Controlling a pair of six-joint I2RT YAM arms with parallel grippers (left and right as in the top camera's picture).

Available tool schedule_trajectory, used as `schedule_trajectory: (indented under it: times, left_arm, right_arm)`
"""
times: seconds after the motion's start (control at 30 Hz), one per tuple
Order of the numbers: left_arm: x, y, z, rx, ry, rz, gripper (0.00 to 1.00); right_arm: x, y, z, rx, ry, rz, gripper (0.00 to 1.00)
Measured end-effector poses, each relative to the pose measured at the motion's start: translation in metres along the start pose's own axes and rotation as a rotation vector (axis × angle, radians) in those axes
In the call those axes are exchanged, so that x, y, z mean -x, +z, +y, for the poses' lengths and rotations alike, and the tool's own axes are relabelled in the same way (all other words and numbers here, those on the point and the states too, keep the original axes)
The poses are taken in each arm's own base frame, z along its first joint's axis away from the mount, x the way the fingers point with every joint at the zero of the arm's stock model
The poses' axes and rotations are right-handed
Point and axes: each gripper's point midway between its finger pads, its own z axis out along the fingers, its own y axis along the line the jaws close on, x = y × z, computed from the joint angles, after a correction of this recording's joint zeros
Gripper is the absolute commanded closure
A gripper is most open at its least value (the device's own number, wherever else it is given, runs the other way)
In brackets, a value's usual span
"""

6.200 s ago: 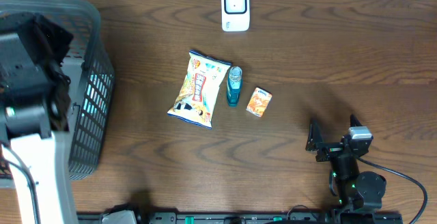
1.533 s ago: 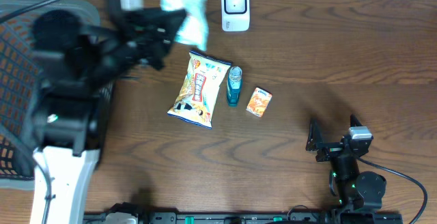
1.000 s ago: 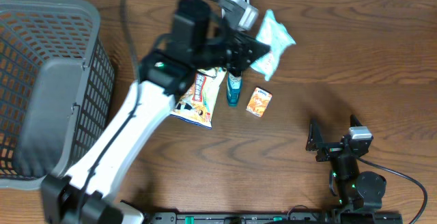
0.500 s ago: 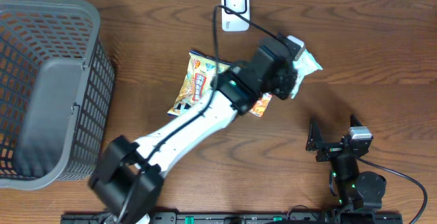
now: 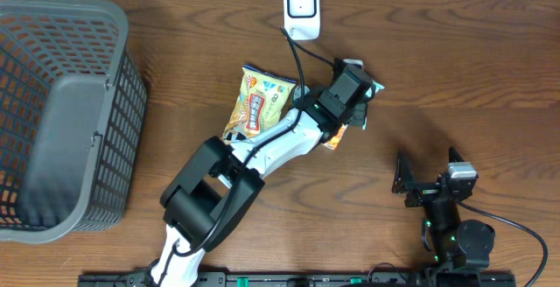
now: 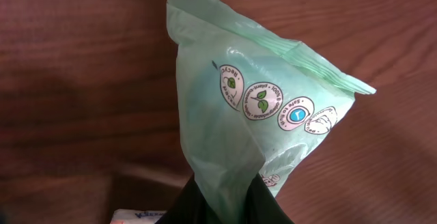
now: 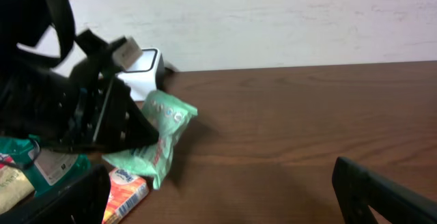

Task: Scan the item barcode
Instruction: 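Carry the mint-green pack right of the Kleenex pack and release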

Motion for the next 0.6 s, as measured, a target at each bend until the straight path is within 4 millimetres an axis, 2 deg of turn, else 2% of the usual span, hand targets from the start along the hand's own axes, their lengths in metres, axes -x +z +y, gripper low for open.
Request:
schedule_trajectory:
  times: [0.07, 0.17, 0.3, 0.37, 0.6]
  left_arm:
    - [-0.0030, 0.0016, 0.0021, 0.009, -0.011, 0.008, 0.92]
    - [-0.0049, 0.0015, 0.0022, 0.013, -0.014, 0.014, 0.70]
    - [-0.0052, 0.0015, 0.0016, 0.014, -0.026, 0.013, 0.53]
    - [-0.0063, 0.0014, 0.0012, 0.013, -0.032, 0.017, 0.50]
    - [-0.0075, 0.0013, -0.0002, 0.013, -0.030, 0.018, 0.50]
  right_arm:
    - [0.0000, 0.0000, 0.0000, 0.000, 0.000, 0.000, 0.01]
    - [0.0000, 0.0000, 0.0000, 0.000, 0.000, 0.000, 0.01]
    - [0.0000, 0.0000, 0.0000, 0.000, 0.000, 0.000, 0.01]
    - [0.0000, 0.0000, 0.0000, 0.000, 0.000, 0.000, 0.01]
    - [0.0000, 0.0000, 0.0000, 0.000, 0.000, 0.000, 0.01]
